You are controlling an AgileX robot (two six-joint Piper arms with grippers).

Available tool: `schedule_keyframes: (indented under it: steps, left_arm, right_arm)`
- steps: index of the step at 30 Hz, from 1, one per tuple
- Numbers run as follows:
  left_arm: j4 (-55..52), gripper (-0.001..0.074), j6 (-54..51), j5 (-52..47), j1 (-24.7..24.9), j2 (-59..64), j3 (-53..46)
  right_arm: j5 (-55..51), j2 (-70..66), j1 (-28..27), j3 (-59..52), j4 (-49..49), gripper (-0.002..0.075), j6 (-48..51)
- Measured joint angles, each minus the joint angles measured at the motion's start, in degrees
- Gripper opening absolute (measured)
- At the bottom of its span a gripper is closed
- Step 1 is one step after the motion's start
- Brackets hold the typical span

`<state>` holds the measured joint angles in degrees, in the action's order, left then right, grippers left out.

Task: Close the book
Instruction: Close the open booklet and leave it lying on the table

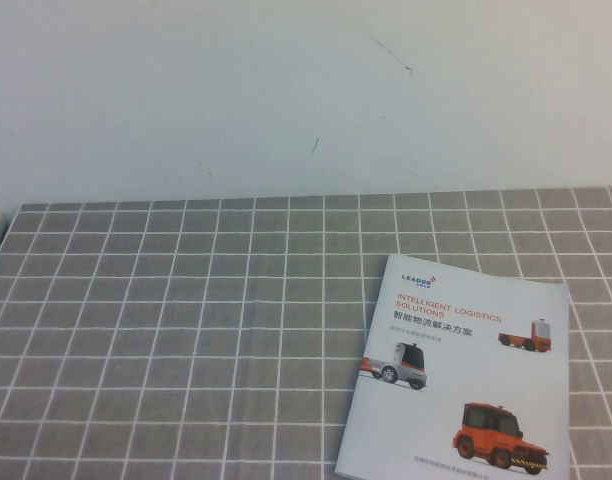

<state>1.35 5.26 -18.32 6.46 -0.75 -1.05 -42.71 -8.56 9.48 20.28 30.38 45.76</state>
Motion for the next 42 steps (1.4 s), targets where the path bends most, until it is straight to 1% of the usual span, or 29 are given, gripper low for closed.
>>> schedule_keyframes:
  steps: [6,14,21,42]
  left_arm:
    - [0.41,-0.0003,-0.10,-0.13,-2.89,0.00,0.00]
    - [0.80,-0.0003,-0.74,-0.17,-2.91,0.00,0.04]
    - [0.83,-0.0003,-7.49,-0.26,-2.91,0.00,0.04]
    - [0.83,-0.0004,-8.57,-0.30,-2.91,0.00,0.04]
  right_arm:
    - [0.00,0.00,0.00,0.00,0.00,-0.0002,0.00]
    - [0.00,0.00,0.00,0.00,0.00,-0.0002,0.00]
    - [0.00,0.00,0.00,0.00,0.00,-0.0002,0.00]
    - [0.11,0.00,0.00,0.00,0.00,-0.0002,0.16]
